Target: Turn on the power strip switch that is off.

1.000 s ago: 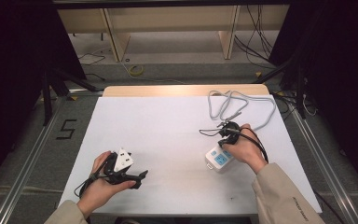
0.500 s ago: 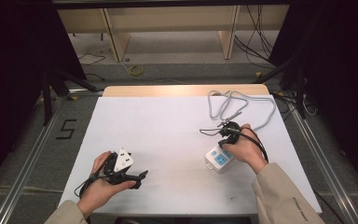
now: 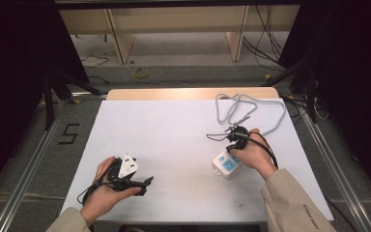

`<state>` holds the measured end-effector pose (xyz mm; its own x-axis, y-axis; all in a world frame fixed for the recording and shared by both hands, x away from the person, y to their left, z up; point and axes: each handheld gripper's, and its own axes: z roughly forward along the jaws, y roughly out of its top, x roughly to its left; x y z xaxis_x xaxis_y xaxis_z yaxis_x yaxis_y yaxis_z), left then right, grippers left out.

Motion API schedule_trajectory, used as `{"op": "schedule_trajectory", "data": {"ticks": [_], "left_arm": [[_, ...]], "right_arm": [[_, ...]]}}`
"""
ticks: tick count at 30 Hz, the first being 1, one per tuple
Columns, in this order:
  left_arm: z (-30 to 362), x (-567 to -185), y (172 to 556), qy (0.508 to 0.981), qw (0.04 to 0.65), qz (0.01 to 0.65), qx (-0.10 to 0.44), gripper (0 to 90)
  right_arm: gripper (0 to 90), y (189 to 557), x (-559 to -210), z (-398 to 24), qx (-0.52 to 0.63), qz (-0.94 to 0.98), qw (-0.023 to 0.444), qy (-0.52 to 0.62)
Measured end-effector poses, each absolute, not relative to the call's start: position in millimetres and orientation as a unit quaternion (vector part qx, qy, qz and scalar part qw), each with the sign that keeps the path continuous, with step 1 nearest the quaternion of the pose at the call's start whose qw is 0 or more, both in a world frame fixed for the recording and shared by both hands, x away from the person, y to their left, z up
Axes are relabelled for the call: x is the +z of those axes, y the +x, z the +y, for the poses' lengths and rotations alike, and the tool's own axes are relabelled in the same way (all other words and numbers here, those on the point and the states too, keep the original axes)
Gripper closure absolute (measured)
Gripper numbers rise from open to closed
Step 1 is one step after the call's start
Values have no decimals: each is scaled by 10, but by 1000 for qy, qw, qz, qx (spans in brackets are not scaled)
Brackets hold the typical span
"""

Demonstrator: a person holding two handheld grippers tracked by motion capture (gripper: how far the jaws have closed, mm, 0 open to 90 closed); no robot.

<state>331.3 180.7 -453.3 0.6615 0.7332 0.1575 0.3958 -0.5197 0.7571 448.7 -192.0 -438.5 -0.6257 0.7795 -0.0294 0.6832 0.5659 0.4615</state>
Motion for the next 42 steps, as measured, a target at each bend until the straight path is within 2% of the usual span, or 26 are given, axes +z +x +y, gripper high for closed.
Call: {"op": "schedule_trajectory", "data": {"ticks": [9, 42], "left_arm": [[1806, -4532, 3314, 840, 356, 334, 236, 146], [1812, -4535, 3317, 841, 355, 334, 236, 146]], "right_arm": [[900, 4487, -4398, -1965, 224, 872, 108, 422], [879, 4418, -4335, -1976, 235, 870, 133, 412]]}}
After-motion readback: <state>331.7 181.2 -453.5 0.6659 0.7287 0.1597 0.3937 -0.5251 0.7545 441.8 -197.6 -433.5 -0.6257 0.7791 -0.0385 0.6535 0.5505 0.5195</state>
